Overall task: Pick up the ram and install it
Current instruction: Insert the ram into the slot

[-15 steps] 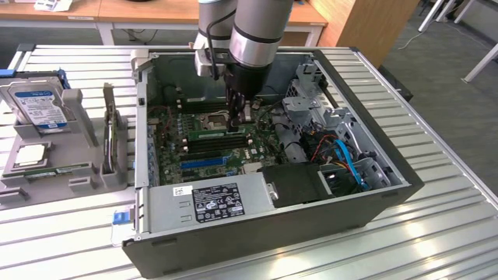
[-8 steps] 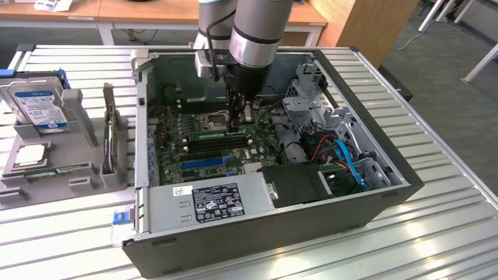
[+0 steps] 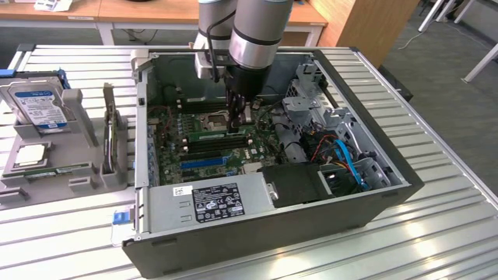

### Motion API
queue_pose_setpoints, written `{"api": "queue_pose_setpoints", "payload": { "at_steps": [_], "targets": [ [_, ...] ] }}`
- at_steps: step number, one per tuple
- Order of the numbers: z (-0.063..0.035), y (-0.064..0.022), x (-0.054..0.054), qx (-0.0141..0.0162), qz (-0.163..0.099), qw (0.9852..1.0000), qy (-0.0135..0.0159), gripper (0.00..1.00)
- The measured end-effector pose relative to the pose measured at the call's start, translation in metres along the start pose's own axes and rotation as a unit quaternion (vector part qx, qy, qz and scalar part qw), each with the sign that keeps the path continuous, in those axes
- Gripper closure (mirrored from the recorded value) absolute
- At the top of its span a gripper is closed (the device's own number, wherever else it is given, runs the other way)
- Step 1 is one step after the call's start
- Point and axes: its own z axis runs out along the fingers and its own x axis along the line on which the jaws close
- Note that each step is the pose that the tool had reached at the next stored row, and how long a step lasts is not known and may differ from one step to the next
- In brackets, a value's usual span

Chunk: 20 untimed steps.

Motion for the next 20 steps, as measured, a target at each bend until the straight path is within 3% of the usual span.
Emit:
{"api": "queue_pose_setpoints", "payload": {
  "at_steps": [20],
  "targets": [
    [0.0112,-0.0008,0.000,0.0000,0.000,1.0000,0.0001,0.89]
  ]
}}
